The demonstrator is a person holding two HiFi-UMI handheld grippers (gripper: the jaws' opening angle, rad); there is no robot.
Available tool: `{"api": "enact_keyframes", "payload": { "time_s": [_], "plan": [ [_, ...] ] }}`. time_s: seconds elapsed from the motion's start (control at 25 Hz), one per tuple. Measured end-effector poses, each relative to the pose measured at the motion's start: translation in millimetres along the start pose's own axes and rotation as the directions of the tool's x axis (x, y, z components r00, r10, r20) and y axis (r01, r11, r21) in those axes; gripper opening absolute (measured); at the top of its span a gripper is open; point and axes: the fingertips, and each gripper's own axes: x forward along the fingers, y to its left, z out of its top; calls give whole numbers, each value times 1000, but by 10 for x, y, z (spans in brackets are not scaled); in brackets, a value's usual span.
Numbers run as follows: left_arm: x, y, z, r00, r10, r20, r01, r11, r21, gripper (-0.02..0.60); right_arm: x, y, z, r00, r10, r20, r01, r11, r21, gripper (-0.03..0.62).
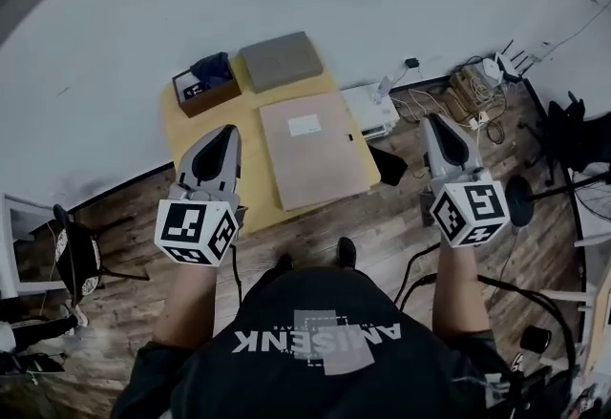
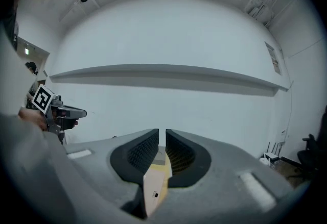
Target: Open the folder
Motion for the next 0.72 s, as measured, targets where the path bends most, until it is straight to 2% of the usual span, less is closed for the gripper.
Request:
{"api": "enact_keyframes", "payload": {
  "time_s": [0.12, 0.2, 0.24, 0.4, 0.52, 0.6, 0.72],
  "plan": [
    [51, -110, 35, 999, 32, -2, -32, 999, -4, 8, 98, -151, 25, 999, 42, 19, -42, 999, -1, 29],
    [88, -165, 43, 999, 53, -3, -53, 999, -11, 63, 166, -230, 11, 997, 74, 21, -74, 997, 8, 32],
    [96, -189, 35, 998, 67, -2, -67, 998, -14, 63, 205, -253, -11, 995, 95, 15, -95, 995, 11, 35],
    [120, -294, -69, 993, 117, -13, -117, 993, -7, 86, 345, -324, -83, 986, 169, 3, -169, 986, 15, 74],
    [166, -366, -134, 989, 147, -27, -147, 989, -3, 123, 412, -409, -136, 979, 203, -2, -203, 979, 13, 122],
    [192, -417, -162, 986, 162, -32, -162, 987, 0, 150, 467, -438, -188, 972, 233, -16, -233, 972, 13, 180],
    [244, -475, -251, 984, 171, -51, -172, 985, -7, 187, 560, -474, -307, 963, 266, -40, -265, 964, 24, 221]
  ]
}}
